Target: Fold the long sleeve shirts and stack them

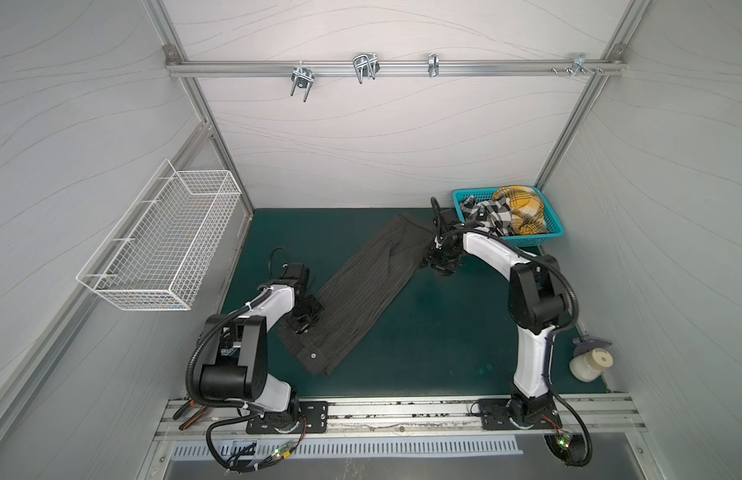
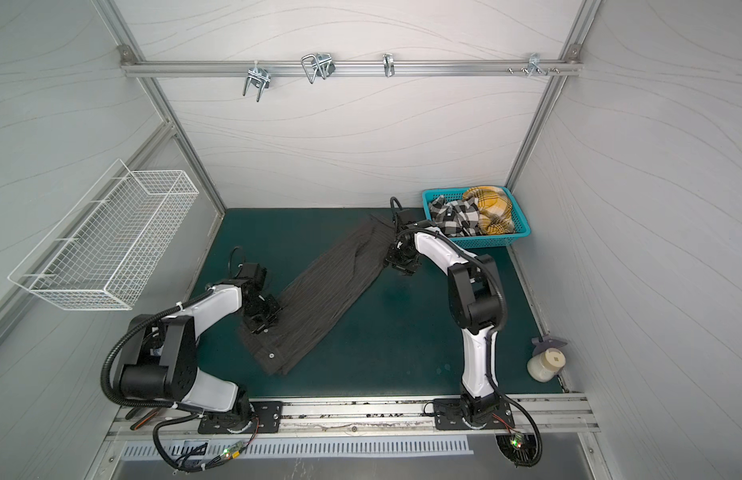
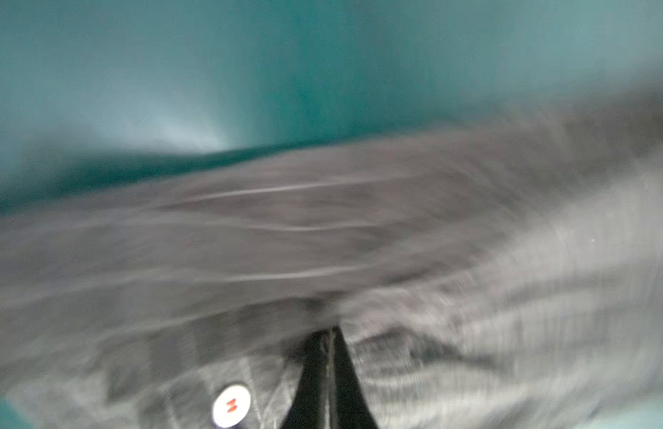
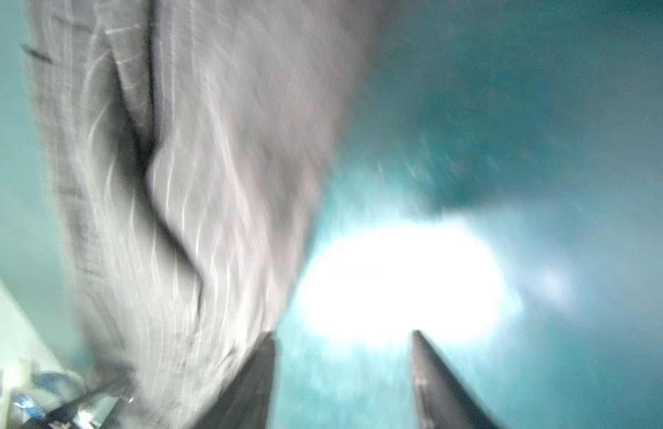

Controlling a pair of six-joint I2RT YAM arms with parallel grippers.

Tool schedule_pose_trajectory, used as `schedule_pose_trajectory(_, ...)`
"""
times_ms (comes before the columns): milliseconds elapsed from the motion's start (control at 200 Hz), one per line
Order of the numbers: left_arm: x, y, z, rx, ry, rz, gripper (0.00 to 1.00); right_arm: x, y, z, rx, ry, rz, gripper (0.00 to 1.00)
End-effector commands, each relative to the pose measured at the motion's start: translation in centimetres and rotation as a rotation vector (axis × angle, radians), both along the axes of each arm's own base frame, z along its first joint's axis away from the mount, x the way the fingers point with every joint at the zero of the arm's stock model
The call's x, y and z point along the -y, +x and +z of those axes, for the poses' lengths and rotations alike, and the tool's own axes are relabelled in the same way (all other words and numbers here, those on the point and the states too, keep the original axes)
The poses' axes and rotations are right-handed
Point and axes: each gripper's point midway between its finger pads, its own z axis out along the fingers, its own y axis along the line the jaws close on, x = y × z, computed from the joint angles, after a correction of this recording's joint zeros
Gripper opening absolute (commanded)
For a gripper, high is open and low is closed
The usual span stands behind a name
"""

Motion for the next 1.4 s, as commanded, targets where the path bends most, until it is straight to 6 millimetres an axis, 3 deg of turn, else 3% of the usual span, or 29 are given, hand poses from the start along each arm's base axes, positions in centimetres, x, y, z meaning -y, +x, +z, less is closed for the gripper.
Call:
schedule_pose_trajectory(0, 4.8, -0.3, 4.3, 0.108, -0.13, -0.112, 0.35, 2.9, -5.6, 1.7, -0.021, -0.076, 0.009, 0.69)
schedule_pose_trajectory(45, 4.7, -0.4, 5.8, 0.15, -0.121, -0.133, 0.43, 3.0, -7.6, 1.7, -0.028, -0.06, 0.01, 0.69)
schedule_pose_trajectory(115, 3.6, 0.1, 7.7, 0.214, -0.046, -0.173, 0.48, 2.1, -10.1, 1.5, -0.037, -0.021, 0.034, 0.69)
schedule_pose_trajectory(165, 1.8, 0.5, 8.3, 0.223, 0.044, -0.17, 0.47, 1.1, -11.4, 1.2, -0.036, -0.016, 0.058, 0.68)
schedule_pose_trajectory(220, 1.1, 1.0, 8.3, 0.221, 0.046, -0.167, 0.39, -0.7, -12.5, 0.9, -0.035, 0.001, 0.102, 0.68)
schedule_pose_trajectory(450, -0.2, 1.3, 2.8, 0.056, 0.029, -0.112, 0.24, -11.8, -13.5, -0.4, -0.028, 0.165, 0.274, 0.58)
schedule_pose_trajectory(490, -0.1, 1.2, 2.1, 0.047, 0.026, -0.102, 0.21, -13.4, -13.5, -0.8, -0.021, 0.153, 0.302, 0.48)
schedule_pose_trajectory(550, -0.1, 1.1, 1.2, 0.032, 0.02, -0.092, 0.18, -15.0, -13.2, -2.0, -0.04, 0.12, 0.325, 0.25)
schedule_pose_trajectory(665, 0.0, 0.5, -0.6, -0.019, 0.015, -0.084, 0.11, -16.9, -12.1, -5.1, -0.086, 0.125, 0.324, 0.15)
schedule_pose_trajectory(825, 1.2, 0.5, -1.7, -0.038, -0.044, -0.059, 0.07, -14.2, -8.9, -8.4, -0.136, 0.056, 0.239, 0.09)
schedule_pose_trajectory(945, 3.2, 1.5, -2.1, -0.029, -0.067, -0.09, 0.07, -11.4, -6.2, -9.6, -0.172, 0.034, 0.198, 0.09)
schedule_pose_trajectory(1085, 7.7, 3.2, -2.2, -0.007, -0.14, -0.132, 0.07, -6.8, -1.8, -9.2, -0.159, -0.043, 0.159, 0.09)
schedule_pose_trajectory(1201, 12.3, 4.9, -0.7, 0.038, -0.235, -0.185, 0.17, -3.5, 1.1, -7.0, -0.121, -0.054, 0.124, 0.12)
schedule_pose_trajectory(1261, 14.7, 5.3, 1.0, 0.07, -0.296, -0.223, 0.23, -1.9, 1.9, -5.1, -0.087, -0.076, 0.114, 0.21)
schedule_pose_trajectory(1351, 15.8, 5.0, 4.2, 0.118, -0.308, -0.271, 0.29, 0.1, 1.9, -1.7, -0.014, -0.148, 0.107, 0.63)
schedule_pose_trajectory(1396, 15.6, 4.5, 6.0, 0.152, -0.311, -0.284, 0.32, 1.2, 1.2, -0.1, 0.01, -0.219, 0.096, 0.78)
